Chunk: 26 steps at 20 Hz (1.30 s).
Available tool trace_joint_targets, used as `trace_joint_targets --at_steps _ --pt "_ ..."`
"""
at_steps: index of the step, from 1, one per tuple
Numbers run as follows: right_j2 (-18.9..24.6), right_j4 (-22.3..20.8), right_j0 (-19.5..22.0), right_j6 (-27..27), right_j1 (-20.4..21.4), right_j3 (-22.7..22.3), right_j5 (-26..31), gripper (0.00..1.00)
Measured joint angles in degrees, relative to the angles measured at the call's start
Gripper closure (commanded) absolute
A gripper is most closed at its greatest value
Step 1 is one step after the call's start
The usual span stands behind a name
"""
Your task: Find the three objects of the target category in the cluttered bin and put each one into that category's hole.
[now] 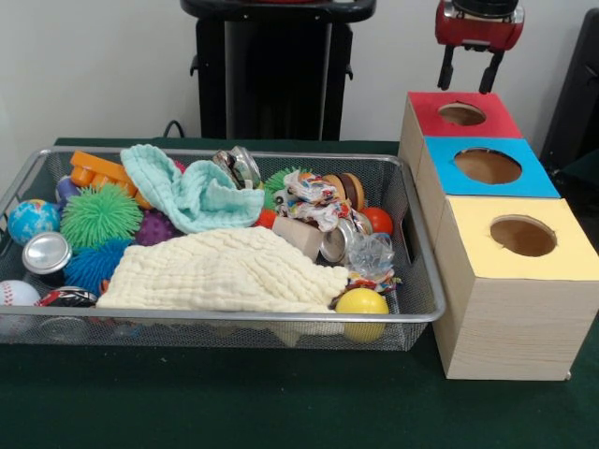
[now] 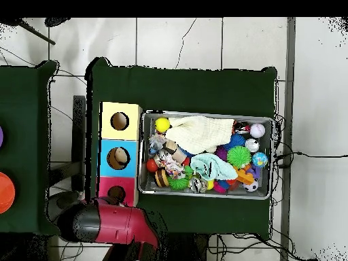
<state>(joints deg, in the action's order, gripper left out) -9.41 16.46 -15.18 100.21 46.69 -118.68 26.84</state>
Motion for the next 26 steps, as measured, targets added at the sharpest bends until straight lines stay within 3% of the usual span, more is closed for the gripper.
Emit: trace_joint_targets --at_steps 9,14,20,26 --pt "-0.2 -0.8 0.0 0.0 -0.2 0.7 0.0 0.0" --pt "-1.3 -8.5 0.4 0.0 -1.7 4.5 0.0 0.0" --pt "-1.0 -14.3 4.7 0.0 -2.7 6.6 -0.1 0.0" --pt "1.6 -19.3 13.7 0.0 -2.7 6.6 -3.3 0.0"
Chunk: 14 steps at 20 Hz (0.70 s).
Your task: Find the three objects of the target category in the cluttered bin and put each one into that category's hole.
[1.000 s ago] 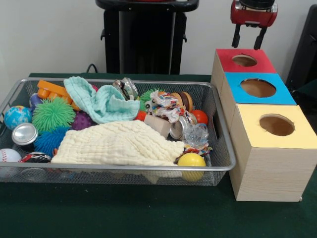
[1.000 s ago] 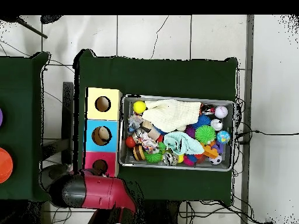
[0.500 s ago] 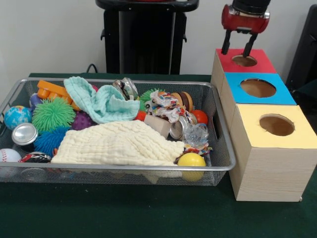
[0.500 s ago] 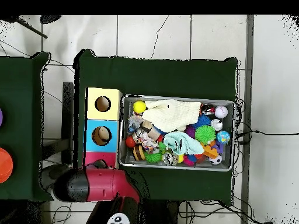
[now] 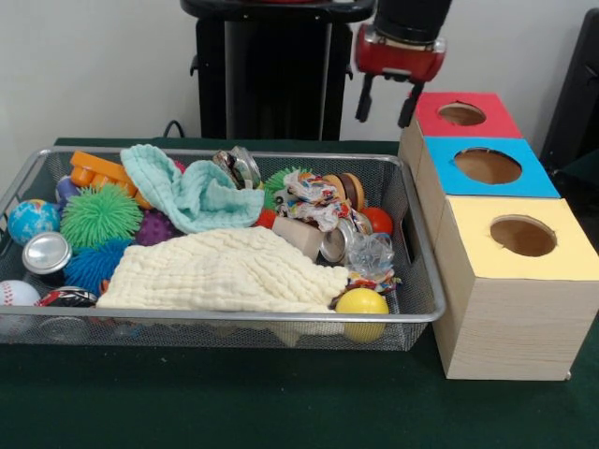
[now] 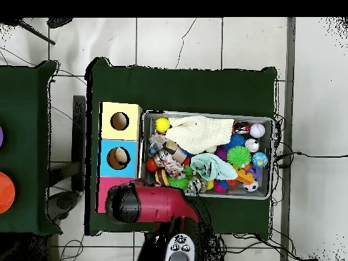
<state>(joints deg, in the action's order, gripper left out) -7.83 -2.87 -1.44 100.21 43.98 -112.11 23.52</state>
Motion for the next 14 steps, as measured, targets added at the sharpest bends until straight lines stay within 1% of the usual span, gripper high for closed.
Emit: trace_joint_targets --at_steps 1,2,4,5,6,7,10,11,12,13,14 --pt "0.6 -0.6 1.4 0.0 0.0 0.0 -0.7 0.0" --pt "2.0 -2.2 4.7 0.0 0.0 0.0 -2.4 0.0" --pt "2.9 -3.1 6.7 0.0 0.0 0.0 -3.4 0.0" --pt "4.3 -4.4 9.4 0.0 0.0 -0.1 -4.6 0.0" --pt "4.8 -4.9 10.5 0.0 0.0 -0.1 -5.2 0.0" --pt "6.1 -6.2 13.2 0.0 -0.1 -0.1 -6.1 0.0" --pt "8.3 -8.7 17.6 0.0 -0.5 0.0 -7.2 0.0" --pt "9.5 -10.5 20.1 0.0 -1.0 0.0 -7.5 0.0" --pt "9.8 -10.9 20.7 0.0 -1.2 0.0 -7.5 0.0" --pt "10.9 -12.8 22.8 0.0 -1.9 0.0 -7.6 0.0" --pt "11.3 -13.6 23.6 0.0 -2.2 0.0 -7.6 0.0"
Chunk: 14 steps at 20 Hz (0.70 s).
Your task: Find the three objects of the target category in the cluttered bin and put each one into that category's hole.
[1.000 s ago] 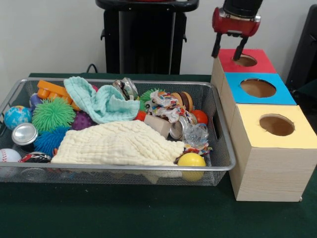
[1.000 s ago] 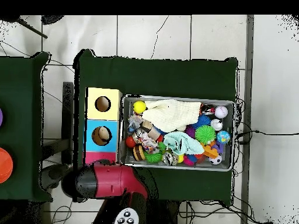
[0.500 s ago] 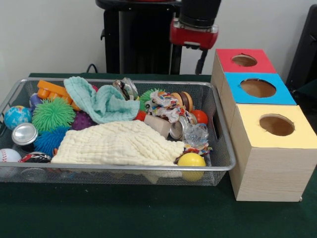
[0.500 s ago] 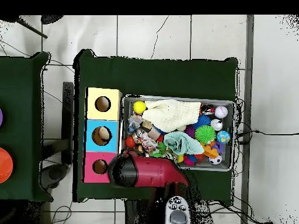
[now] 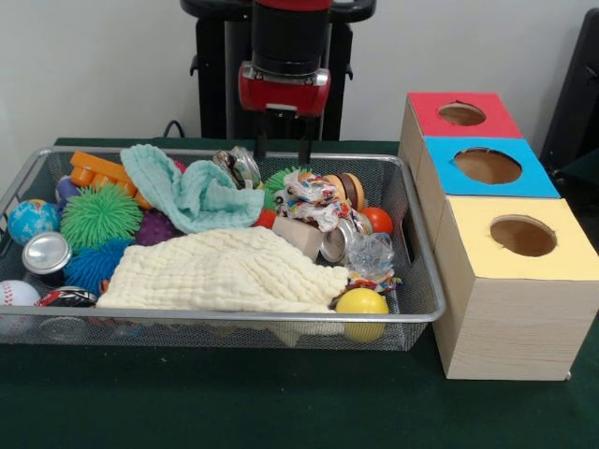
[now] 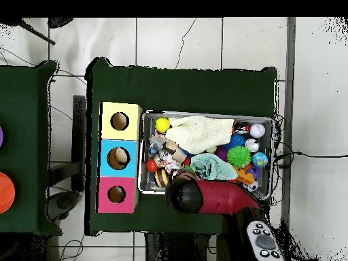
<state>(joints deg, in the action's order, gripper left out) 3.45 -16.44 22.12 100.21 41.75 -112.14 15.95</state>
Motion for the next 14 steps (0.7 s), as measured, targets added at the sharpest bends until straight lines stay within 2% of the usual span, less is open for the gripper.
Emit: trace_joint_targets --at_steps 7,14 --pt "2.5 -6.9 3.9 0.0 -3.1 0.0 -1.9 0.0" --pt "3.6 -11.6 4.0 0.0 -4.6 0.4 -3.8 0.0"
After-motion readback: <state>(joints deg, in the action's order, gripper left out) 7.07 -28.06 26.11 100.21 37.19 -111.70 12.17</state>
